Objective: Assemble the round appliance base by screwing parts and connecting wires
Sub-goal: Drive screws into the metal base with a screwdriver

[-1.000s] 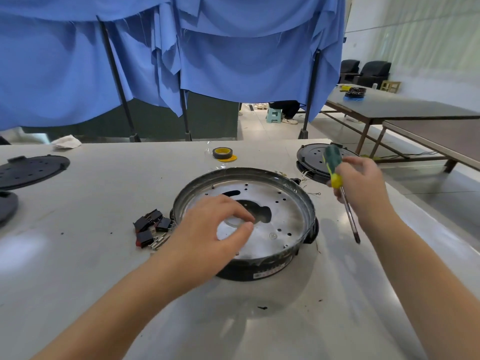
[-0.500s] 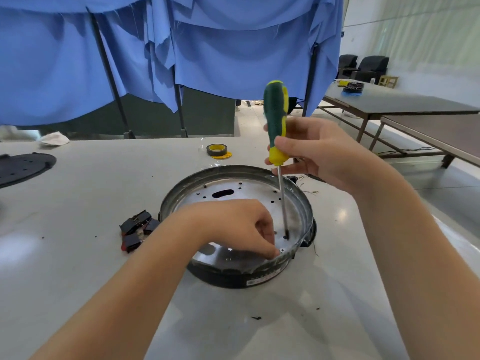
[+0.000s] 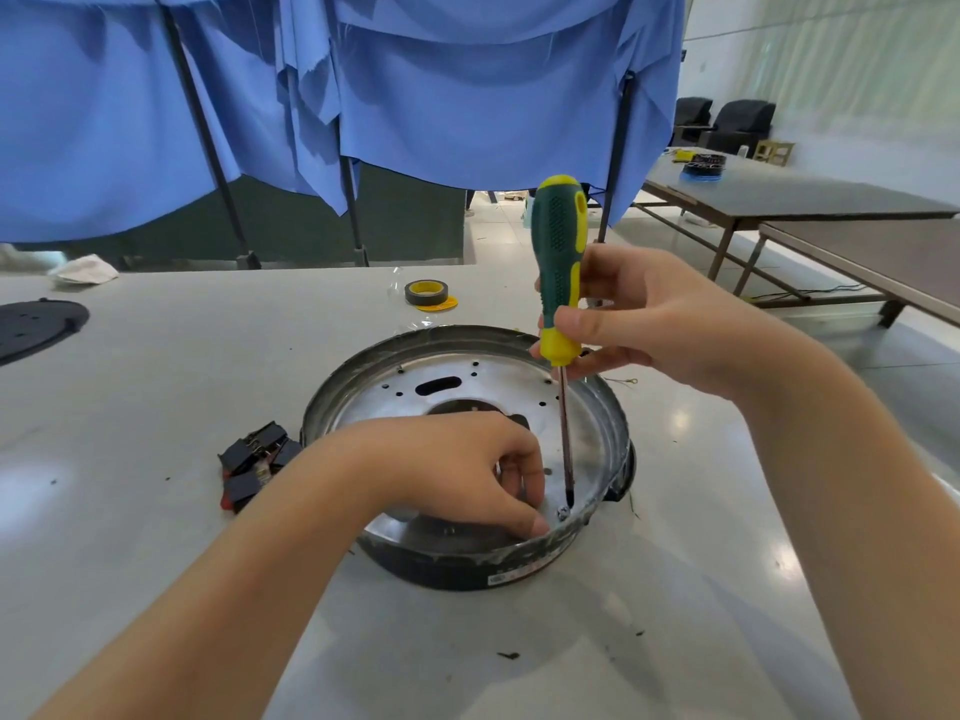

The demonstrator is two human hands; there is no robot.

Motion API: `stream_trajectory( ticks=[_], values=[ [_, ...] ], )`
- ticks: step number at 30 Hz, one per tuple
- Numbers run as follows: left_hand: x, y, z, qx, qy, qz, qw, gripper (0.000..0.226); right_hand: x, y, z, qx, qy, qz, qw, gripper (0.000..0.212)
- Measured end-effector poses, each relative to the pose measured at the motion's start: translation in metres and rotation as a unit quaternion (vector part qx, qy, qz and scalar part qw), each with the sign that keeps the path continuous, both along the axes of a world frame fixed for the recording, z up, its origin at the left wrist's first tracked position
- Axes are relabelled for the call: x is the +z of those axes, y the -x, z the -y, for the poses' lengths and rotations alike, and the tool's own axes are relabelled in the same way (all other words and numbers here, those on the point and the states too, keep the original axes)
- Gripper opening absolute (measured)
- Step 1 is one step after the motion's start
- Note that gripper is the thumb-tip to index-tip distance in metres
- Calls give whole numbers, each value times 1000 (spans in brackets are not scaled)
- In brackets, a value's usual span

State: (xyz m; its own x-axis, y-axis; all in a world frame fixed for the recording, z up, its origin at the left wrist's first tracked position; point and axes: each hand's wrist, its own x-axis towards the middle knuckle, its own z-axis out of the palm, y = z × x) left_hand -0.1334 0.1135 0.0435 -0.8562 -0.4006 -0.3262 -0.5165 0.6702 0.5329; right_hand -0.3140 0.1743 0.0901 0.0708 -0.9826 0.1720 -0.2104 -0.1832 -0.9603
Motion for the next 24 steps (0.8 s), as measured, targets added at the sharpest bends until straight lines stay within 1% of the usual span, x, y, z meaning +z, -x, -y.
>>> stream_trajectory(
  ticks=[4, 8, 13, 15, 18, 22, 24],
  values=[
    [0, 0, 0, 1, -4, 3, 1000, 16, 0, 4, 1, -6, 22, 33, 999, 36],
    [0, 0, 0, 0, -3, 2, 1000, 18, -2, 2, 2, 6, 9, 28, 1000, 42],
    [2, -1, -1, -1, -5, 4, 1000, 18, -1, 3, -1, 25, 11, 24, 999, 42],
    [4, -2, -2, 1, 7, 11, 1000, 19, 0, 4, -3, 28, 14, 26, 999, 43],
    [10, -3, -5, 9, 26, 22, 999, 26, 1, 3, -4, 32, 25, 12, 999, 44],
    [22, -8, -14, 9, 23, 45, 999, 44, 2, 0, -6, 40, 41, -7, 998, 42],
    [24, -12, -21, -10, 39, 64, 997, 44, 3, -1, -7, 43, 48, -22, 998, 40]
  ],
)
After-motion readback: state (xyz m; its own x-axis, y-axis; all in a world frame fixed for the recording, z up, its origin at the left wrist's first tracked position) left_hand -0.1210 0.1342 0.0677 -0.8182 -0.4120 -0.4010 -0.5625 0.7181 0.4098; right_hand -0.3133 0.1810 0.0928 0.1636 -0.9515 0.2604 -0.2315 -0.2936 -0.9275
